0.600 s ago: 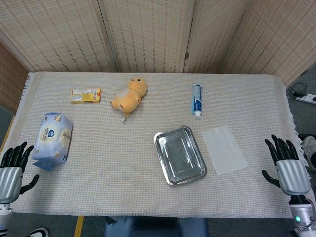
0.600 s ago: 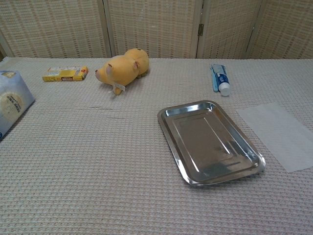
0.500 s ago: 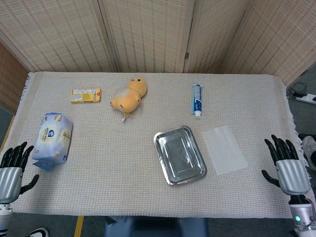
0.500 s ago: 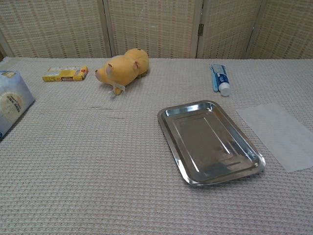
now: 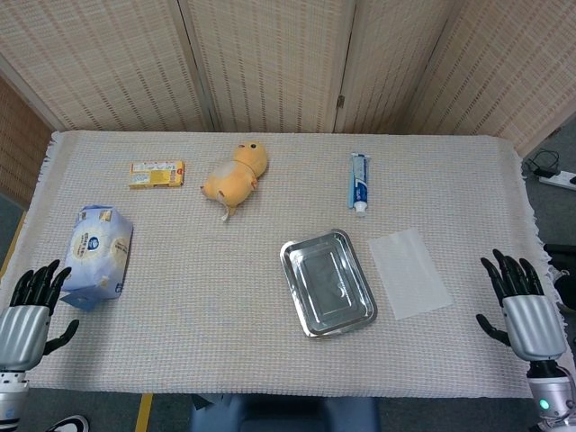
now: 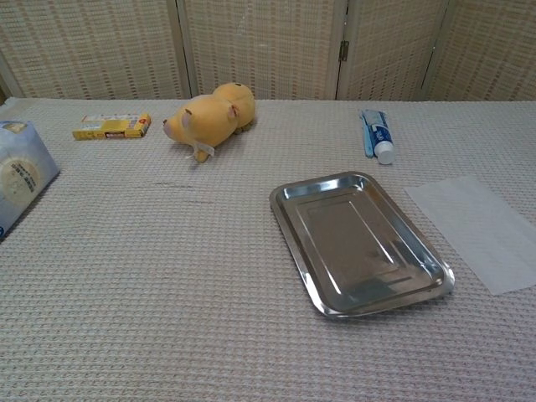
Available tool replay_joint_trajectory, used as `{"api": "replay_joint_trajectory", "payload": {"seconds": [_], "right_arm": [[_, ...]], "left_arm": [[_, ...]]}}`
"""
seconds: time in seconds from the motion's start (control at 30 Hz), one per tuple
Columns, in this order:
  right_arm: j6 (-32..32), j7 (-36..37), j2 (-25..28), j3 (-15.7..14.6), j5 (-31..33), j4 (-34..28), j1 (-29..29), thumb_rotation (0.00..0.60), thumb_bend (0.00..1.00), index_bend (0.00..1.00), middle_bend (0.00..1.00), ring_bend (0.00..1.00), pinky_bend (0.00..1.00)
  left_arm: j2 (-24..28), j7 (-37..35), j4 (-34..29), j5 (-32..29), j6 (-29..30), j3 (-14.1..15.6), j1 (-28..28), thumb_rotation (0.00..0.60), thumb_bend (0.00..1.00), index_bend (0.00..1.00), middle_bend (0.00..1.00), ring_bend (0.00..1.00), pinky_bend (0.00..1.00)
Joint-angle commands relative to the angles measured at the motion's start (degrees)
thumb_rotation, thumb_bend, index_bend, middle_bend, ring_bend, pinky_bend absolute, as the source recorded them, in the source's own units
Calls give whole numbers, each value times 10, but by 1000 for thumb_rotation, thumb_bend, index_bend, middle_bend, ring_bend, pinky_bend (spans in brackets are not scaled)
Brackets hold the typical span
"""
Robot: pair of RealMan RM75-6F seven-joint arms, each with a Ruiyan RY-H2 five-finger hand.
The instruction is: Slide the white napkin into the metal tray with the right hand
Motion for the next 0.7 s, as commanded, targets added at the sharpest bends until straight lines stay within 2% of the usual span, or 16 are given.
{"api": "replay_joint_trajectory", "payload": {"seconds": [0.03,0.17,0.43,0.57,0.7], "right_arm": [[-10,4,-1,-4,-5,1,5,600,287,0,0,0,0],[-33,28,-6,-9,-22,30,23,600,287,0,0,0,0],[-7,80,-6,-7,-69,96,39,600,287,0,0,0,0],[-21,121,-24,-13,-81,158,54,600,287,2,0,0,0],[-39,164,-53,-31,-104,234,72,600,286,46,0,0,0]], "left_arm": [[4,-11,-2,-3,1,-3,0,600,348,0,0,0,0],[3,-8,1,9,7,0,0,600,349,0,0,0,0],[-9,19,12,-14,-6,-7,-5,600,349,0,0,0,0],[-15,27,14,-16,-11,-8,-8,600,349,0,0,0,0],[-20,36,19,-23,-15,-11,-10,600,349,0,0,0,0]]}}
